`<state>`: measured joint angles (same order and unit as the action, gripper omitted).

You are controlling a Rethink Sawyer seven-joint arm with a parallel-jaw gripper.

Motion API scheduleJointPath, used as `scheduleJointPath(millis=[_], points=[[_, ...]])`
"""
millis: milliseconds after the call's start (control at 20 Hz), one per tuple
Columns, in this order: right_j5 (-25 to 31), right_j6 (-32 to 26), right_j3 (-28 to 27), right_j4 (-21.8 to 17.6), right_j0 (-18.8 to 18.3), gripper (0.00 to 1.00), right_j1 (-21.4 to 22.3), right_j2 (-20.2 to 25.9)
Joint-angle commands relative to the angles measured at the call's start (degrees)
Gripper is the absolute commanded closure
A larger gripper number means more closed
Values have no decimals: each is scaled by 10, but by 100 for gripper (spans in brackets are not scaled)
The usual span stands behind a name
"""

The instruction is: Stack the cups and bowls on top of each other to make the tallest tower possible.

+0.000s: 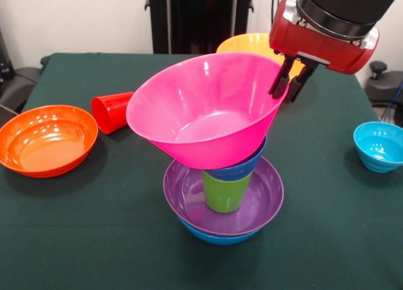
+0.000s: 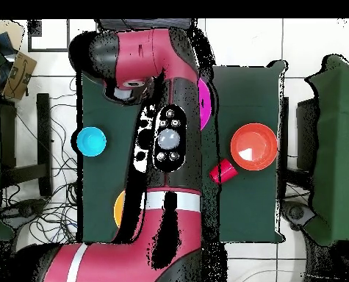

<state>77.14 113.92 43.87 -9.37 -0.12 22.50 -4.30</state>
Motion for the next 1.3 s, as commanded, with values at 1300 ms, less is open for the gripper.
scheduleJointPath(millis=[1300], points=[[20, -31, 76, 24, -22, 100, 43, 39]])
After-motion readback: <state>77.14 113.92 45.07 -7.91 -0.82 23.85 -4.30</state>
